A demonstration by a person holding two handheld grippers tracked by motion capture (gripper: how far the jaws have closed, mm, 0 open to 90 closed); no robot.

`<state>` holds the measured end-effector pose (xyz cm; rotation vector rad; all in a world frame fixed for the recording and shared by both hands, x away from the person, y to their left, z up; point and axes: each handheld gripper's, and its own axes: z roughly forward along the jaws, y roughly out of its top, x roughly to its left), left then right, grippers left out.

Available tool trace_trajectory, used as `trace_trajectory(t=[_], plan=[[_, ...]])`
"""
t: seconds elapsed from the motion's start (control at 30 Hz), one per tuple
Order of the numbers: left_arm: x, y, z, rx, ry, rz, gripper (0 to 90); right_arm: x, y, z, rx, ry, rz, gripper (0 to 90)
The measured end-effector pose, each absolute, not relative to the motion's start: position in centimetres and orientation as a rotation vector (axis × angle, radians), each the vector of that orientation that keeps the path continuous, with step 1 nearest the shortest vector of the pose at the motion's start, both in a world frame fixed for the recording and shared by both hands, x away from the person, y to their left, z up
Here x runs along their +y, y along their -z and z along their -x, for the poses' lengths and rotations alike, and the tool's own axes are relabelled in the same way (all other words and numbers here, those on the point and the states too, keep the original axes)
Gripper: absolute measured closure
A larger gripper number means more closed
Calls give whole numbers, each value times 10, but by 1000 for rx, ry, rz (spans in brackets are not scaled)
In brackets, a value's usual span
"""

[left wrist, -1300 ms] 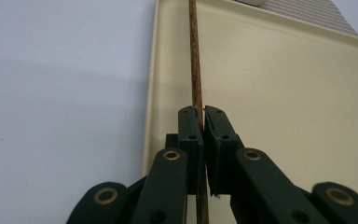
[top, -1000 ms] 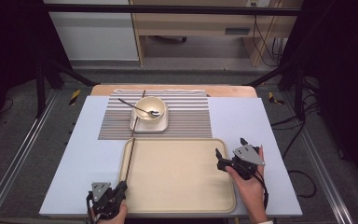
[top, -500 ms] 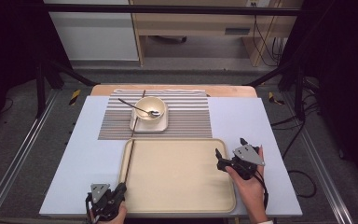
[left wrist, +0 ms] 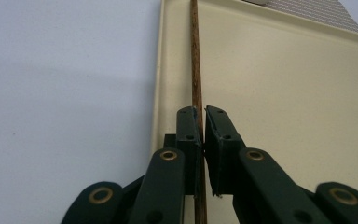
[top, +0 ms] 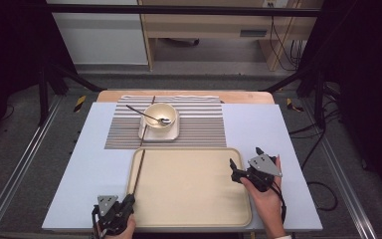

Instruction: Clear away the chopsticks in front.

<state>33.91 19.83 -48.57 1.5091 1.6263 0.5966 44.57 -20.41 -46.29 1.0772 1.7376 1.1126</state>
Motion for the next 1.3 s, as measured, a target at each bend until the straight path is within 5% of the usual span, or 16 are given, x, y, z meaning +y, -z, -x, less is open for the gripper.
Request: trace_trajectory(t=[1.3], plan=[[185,470,-358,1506,-629,-1607,710,-205,463,-446,1735,-1107,-1084,50]])
